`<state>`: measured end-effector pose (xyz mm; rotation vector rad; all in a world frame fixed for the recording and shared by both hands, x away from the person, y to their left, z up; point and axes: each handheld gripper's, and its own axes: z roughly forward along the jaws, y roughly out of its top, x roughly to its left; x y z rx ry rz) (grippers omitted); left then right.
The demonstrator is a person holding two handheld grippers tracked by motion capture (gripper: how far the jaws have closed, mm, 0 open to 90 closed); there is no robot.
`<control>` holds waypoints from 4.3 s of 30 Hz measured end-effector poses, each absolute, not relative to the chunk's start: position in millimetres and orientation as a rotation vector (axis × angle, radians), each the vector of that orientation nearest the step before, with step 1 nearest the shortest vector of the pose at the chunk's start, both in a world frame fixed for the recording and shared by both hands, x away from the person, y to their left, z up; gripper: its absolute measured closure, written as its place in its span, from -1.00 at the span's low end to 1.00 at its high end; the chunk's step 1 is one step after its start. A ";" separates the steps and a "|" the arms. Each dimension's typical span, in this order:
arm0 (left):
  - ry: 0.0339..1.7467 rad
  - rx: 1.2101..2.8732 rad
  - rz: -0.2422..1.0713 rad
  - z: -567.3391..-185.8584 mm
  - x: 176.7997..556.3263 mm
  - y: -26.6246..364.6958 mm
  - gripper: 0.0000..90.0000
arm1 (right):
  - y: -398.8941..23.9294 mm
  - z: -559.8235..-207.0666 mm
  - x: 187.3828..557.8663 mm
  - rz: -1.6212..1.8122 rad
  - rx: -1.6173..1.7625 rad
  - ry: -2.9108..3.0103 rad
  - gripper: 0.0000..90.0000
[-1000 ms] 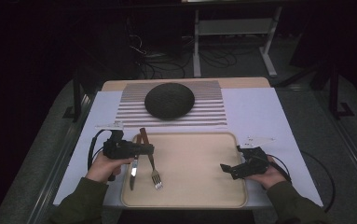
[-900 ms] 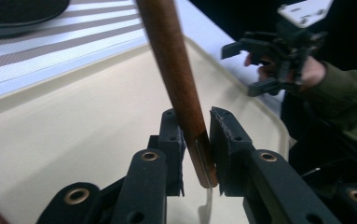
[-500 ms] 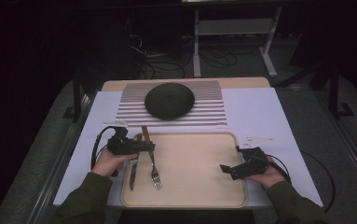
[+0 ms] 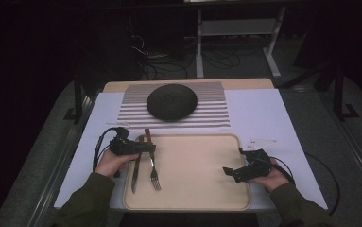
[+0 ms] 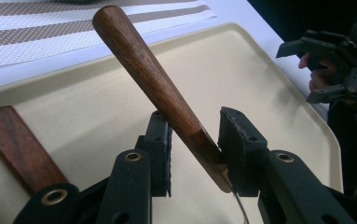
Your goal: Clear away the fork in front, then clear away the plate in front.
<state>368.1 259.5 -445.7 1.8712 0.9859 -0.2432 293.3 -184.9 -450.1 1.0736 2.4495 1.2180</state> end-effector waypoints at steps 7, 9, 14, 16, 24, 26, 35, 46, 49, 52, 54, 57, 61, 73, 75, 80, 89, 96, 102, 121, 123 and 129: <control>1.031 1.868 -0.249 -452.6 370.1 261.7 0.48 | -184.8 -450.0 293.4 1.219 1.074 2.450 -1.00; 1.040 1.860 -0.258 -453.7 370.5 261.8 0.50 | -185.0 -450.0 293.4 1.219 1.072 2.451 -1.00; 1.064 1.869 -0.245 -457.1 370.7 261.5 0.54 | -184.8 -450.1 293.4 1.220 1.072 2.452 -1.00; 1.077 1.870 -0.249 -459.3 371.0 260.8 0.54 | -184.8 -450.1 293.4 1.222 1.072 2.452 -1.00; 1.100 1.893 -0.221 -462.7 370.8 258.6 0.50 | -184.9 -450.2 293.5 1.221 1.073 2.453 -1.00; 1.103 1.900 -0.214 -462.9 370.6 258.2 0.49 | -185.0 -450.1 293.5 1.222 1.072 2.452 -1.00; 1.113 1.923 -0.168 -463.1 369.3 256.0 0.40 | -185.2 -449.9 293.4 1.224 1.073 2.452 -1.00; 1.089 1.933 -0.132 -460.2 367.7 254.9 0.36 | -185.4 -449.6 293.5 1.228 1.075 2.450 -1.00; 1.059 1.948 -0.093 -457.2 366.4 254.7 0.31 | -185.4 -449.7 293.7 1.229 1.074 2.450 -1.00; 1.030 1.952 -0.055 -453.6 364.7 255.2 0.28 | -185.4 -449.6 293.9 1.230 1.076 2.449 -1.00; 1.010 1.957 -0.037 -451.0 363.1 255.6 0.20 | -185.2 -449.3 294.1 1.231 1.074 2.447 -1.00; 0.966 1.989 0.018 -445.8 359.8 254.7 0.11 | -184.6 -449.1 294.1 1.230 1.075 2.447 -1.00; 0.915 2.012 0.078 -439.7 355.8 253.7 -0.02 | -184.5 -448.6 294.4 1.234 1.072 2.447 -1.00; 0.814 2.060 0.232 -428.1 349.3 250.8 -0.69 | -183.7 -448.1 294.9 1.234 1.070 2.444 -1.00; 0.818 2.057 0.235 -426.0 353.3 249.8 -0.76 | -183.8 -448.1 295.0 1.234 1.070 2.444 -1.00; 0.825 2.054 0.242 -420.6 367.6 248.9 -0.91 | -184.6 -448.0 294.9 1.242 1.074 2.442 -1.00; 0.803 2.067 0.273 -413.1 396.2 239.2 -0.96 | -184.4 -447.5 294.1 1.243 1.069 2.442 -1.00; 0.772 2.072 0.297 -409.6 418.7 225.7 -0.96 | -184.7 -447.7 294.8 1.250 1.071 2.442 -1.00; 0.740 2.105 0.327 -411.5 435.9 212.9 -0.87 | -185.1 -447.4 294.6 1.253 1.068 2.442 -1.00; 0.597 2.200 0.480 -426.5 464.5 196.7 -0.01 | -185.0 -447.7 294.8 1.255 1.072 2.445 -1.00; 0.570 2.218 0.490 -429.4 464.4 195.2 0.10 | -184.9 -447.8 294.8 1.255 1.068 2.446 -1.00; 0.475 2.271 0.588 -432.7 461.1 189.9 0.38 | -185.0 -447.8 294.8 1.256 1.069 2.446 -1.00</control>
